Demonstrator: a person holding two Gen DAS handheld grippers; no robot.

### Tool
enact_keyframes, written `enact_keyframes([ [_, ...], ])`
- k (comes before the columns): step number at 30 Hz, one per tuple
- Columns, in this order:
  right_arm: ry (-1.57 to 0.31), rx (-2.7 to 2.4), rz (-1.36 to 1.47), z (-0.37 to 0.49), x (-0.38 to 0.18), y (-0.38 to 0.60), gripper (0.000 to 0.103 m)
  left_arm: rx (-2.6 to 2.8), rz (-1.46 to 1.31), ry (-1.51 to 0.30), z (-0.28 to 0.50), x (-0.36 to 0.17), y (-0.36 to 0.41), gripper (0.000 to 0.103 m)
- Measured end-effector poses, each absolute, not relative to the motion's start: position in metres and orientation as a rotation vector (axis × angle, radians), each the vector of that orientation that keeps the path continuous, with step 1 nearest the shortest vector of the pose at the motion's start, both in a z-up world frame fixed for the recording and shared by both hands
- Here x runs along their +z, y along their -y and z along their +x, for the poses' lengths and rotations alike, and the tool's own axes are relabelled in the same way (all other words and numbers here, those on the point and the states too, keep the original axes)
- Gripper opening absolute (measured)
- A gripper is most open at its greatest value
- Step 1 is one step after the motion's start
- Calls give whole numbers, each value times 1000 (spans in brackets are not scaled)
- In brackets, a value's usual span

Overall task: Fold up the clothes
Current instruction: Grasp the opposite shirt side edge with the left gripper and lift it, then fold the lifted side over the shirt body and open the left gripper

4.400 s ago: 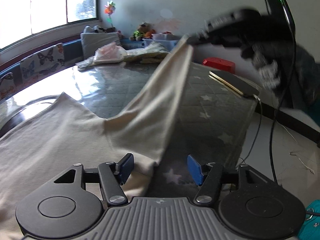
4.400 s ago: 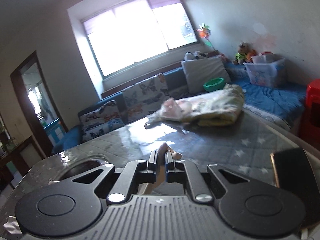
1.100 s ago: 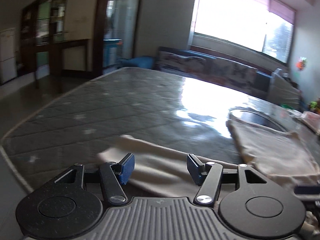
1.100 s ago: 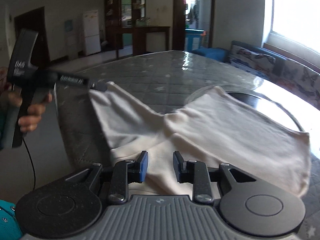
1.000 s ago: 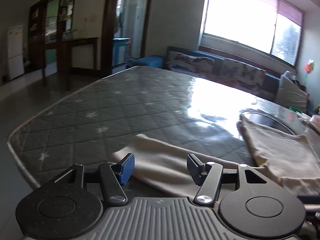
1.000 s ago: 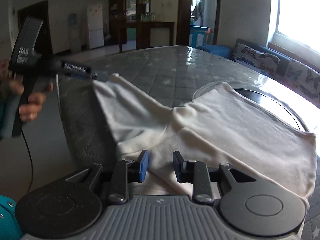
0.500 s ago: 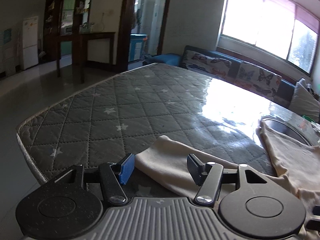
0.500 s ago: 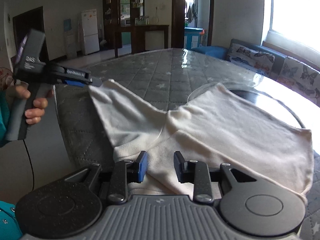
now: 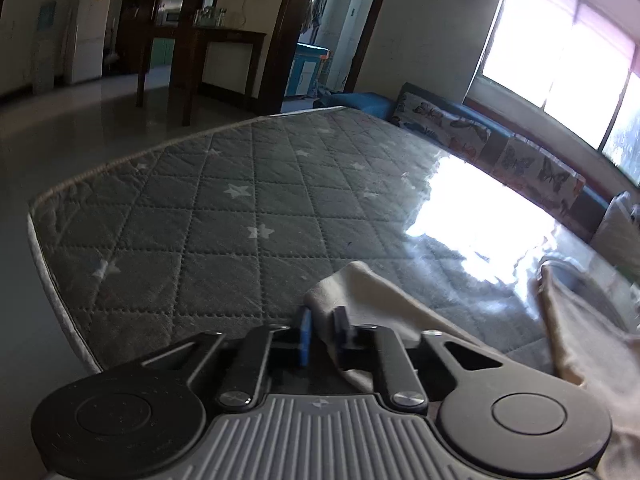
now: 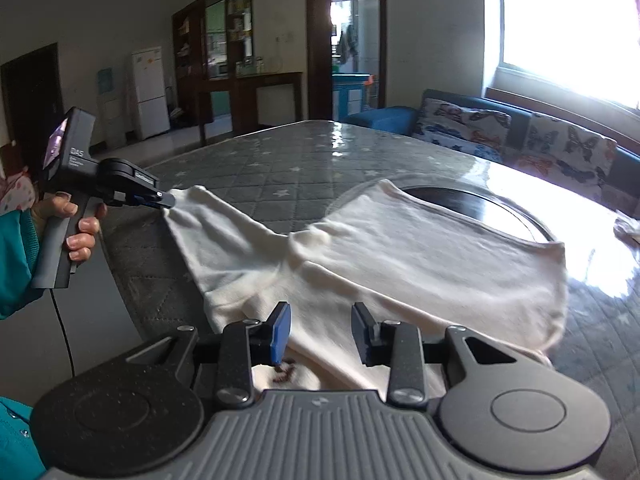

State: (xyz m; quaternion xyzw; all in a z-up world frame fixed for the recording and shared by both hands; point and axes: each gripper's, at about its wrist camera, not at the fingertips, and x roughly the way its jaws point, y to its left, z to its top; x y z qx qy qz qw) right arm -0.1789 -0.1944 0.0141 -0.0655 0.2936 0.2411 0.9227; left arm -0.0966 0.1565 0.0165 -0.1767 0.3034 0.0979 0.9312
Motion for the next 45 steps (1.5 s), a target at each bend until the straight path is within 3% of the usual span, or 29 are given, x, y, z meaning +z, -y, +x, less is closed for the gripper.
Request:
enact_keyframes([
  [7,-580,429,-79,-186,19,221,33,13,-319,-492,-119,69,-112,8],
  [16,-526,300,8,-194,23,267,33,-364,-245,-420,-130,124,-1,8],
  [30,-568,119,87,-222,8,323,33,-726,-147,-589,-132,69,129,9],
  [33,-575,112,93,-221,6,324,33,-782,-111,-655,-136,51,136,17],
  [35,-574,114,94,-219,6,322,33,-799,-86,-690,-137,43,136,28],
  [37,-570,128,89,-217,8,318,33,-789,-73,-669,-142,46,120,32],
  [40,-574,162,74,-210,8,310,33,-771,-55,-630,-148,52,94,46],
  [45,-613,210,66,-191,2,298,33,-601,23,-575,-155,54,29,50],
])
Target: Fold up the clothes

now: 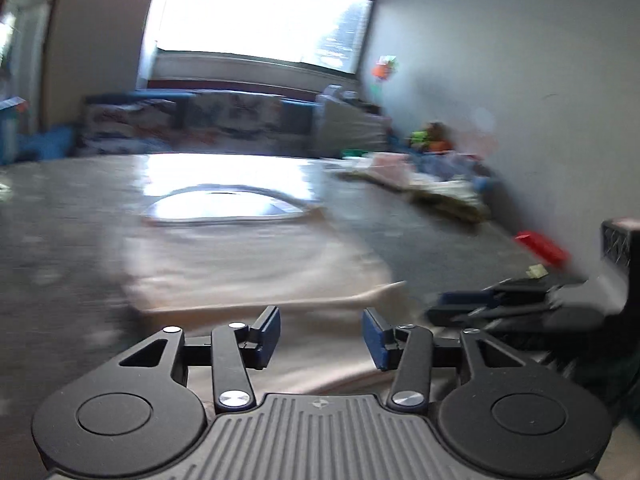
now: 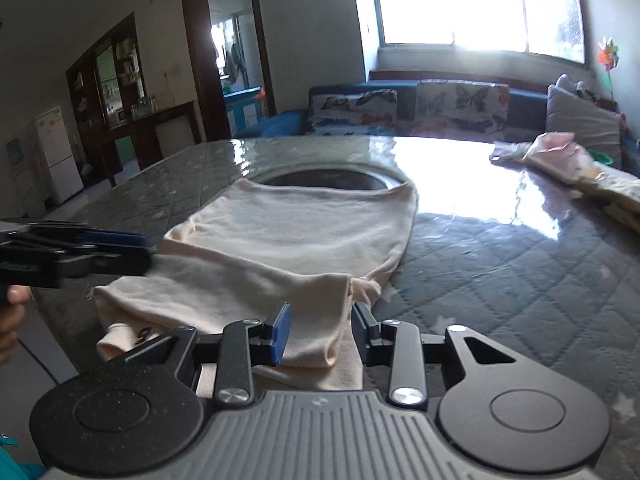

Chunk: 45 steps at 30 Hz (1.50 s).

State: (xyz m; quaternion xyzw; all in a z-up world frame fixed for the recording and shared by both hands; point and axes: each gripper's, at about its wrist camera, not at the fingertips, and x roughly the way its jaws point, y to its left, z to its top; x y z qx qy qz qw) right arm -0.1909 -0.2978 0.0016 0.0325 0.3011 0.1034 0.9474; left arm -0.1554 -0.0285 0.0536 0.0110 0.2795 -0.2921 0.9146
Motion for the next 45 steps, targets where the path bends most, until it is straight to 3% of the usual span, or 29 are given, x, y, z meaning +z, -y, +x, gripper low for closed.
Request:
enact_keyframes([
  [9,-678,203,80,-168,-13,293,32,-469,105,-627,-166,24,-24,52],
  [12,-685,196,60,-166,-14,290,26,-482,148,-615,-167,18,-16,51],
  [15,-688,180,53,-165,-14,289,18,-502,165,-609,-167,15,-12,33],
  [17,-685,173,51,-164,-12,290,15,-505,171,-603,-167,14,-12,15],
  [20,-683,167,44,-163,-11,290,14,-487,178,-603,-168,12,-13,6],
  [35,-610,210,-15,-163,5,278,18,-560,81,-569,-138,56,-6,8],
  [45,-619,232,-16,-154,-3,270,18,-543,37,-642,-80,26,43,8],
])
